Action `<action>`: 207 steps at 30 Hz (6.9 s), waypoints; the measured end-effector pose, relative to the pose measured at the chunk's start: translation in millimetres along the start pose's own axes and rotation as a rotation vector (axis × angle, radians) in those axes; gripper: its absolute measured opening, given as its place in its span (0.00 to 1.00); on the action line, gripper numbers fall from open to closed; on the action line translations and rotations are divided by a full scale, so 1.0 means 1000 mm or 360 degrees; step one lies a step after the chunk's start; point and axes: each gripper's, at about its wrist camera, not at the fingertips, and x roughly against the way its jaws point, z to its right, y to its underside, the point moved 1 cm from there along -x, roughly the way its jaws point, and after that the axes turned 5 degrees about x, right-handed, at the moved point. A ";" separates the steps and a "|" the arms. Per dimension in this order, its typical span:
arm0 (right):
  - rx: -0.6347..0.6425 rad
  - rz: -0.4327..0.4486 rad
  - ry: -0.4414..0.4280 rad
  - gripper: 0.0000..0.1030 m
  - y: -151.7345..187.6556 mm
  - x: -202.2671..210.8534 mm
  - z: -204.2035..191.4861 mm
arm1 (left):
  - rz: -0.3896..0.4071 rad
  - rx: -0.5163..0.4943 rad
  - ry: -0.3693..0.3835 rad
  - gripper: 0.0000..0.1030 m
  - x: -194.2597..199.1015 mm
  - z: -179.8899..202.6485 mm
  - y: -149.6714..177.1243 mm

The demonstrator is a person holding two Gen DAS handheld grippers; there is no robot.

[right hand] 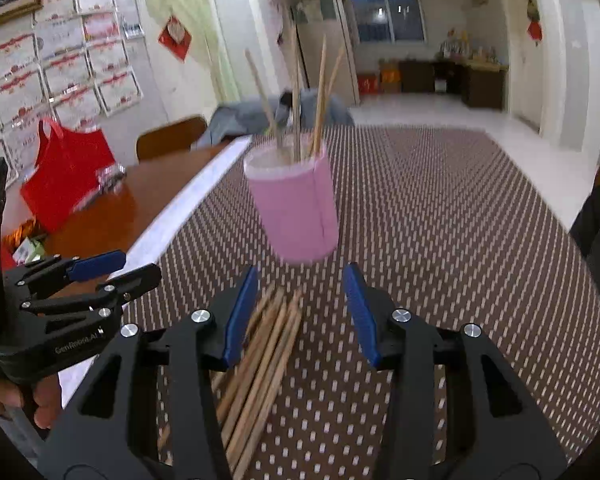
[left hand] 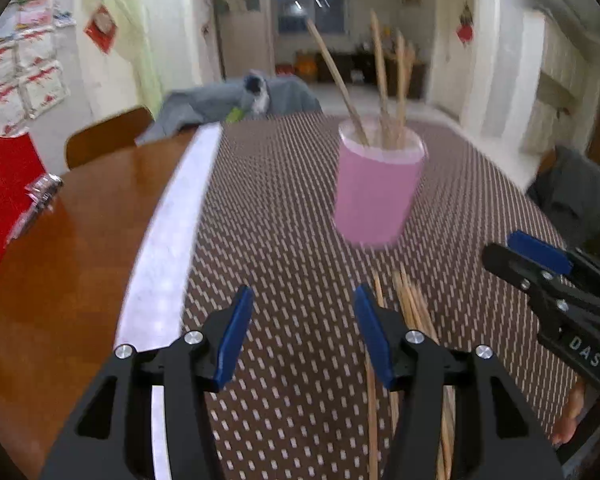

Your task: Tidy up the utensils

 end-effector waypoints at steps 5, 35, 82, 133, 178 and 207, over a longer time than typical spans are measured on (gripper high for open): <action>-0.0049 -0.0173 -0.0040 0.44 0.021 -0.005 0.004 | -0.0238 -0.0153 -0.0018 0.52 -0.017 0.015 0.026; 0.0028 -0.0599 -0.0090 0.44 0.057 -0.022 -0.009 | -0.0384 -0.0258 -0.0116 0.52 -0.041 0.033 0.043; 0.0181 -0.0743 0.0062 0.42 0.054 -0.038 -0.027 | -0.0405 -0.0050 0.0035 0.35 -0.029 0.007 0.046; 0.0098 -0.0946 0.0079 0.10 0.032 -0.074 -0.029 | -0.0601 -0.0051 0.0049 0.06 -0.042 0.005 0.030; 0.0025 0.0373 -0.0260 0.06 -0.086 0.054 0.033 | 0.0900 0.0199 0.0638 0.05 0.056 0.031 -0.073; -0.0003 0.0732 -0.0150 0.06 -0.143 0.005 0.041 | 0.1334 0.0391 0.0407 0.05 0.012 0.026 -0.135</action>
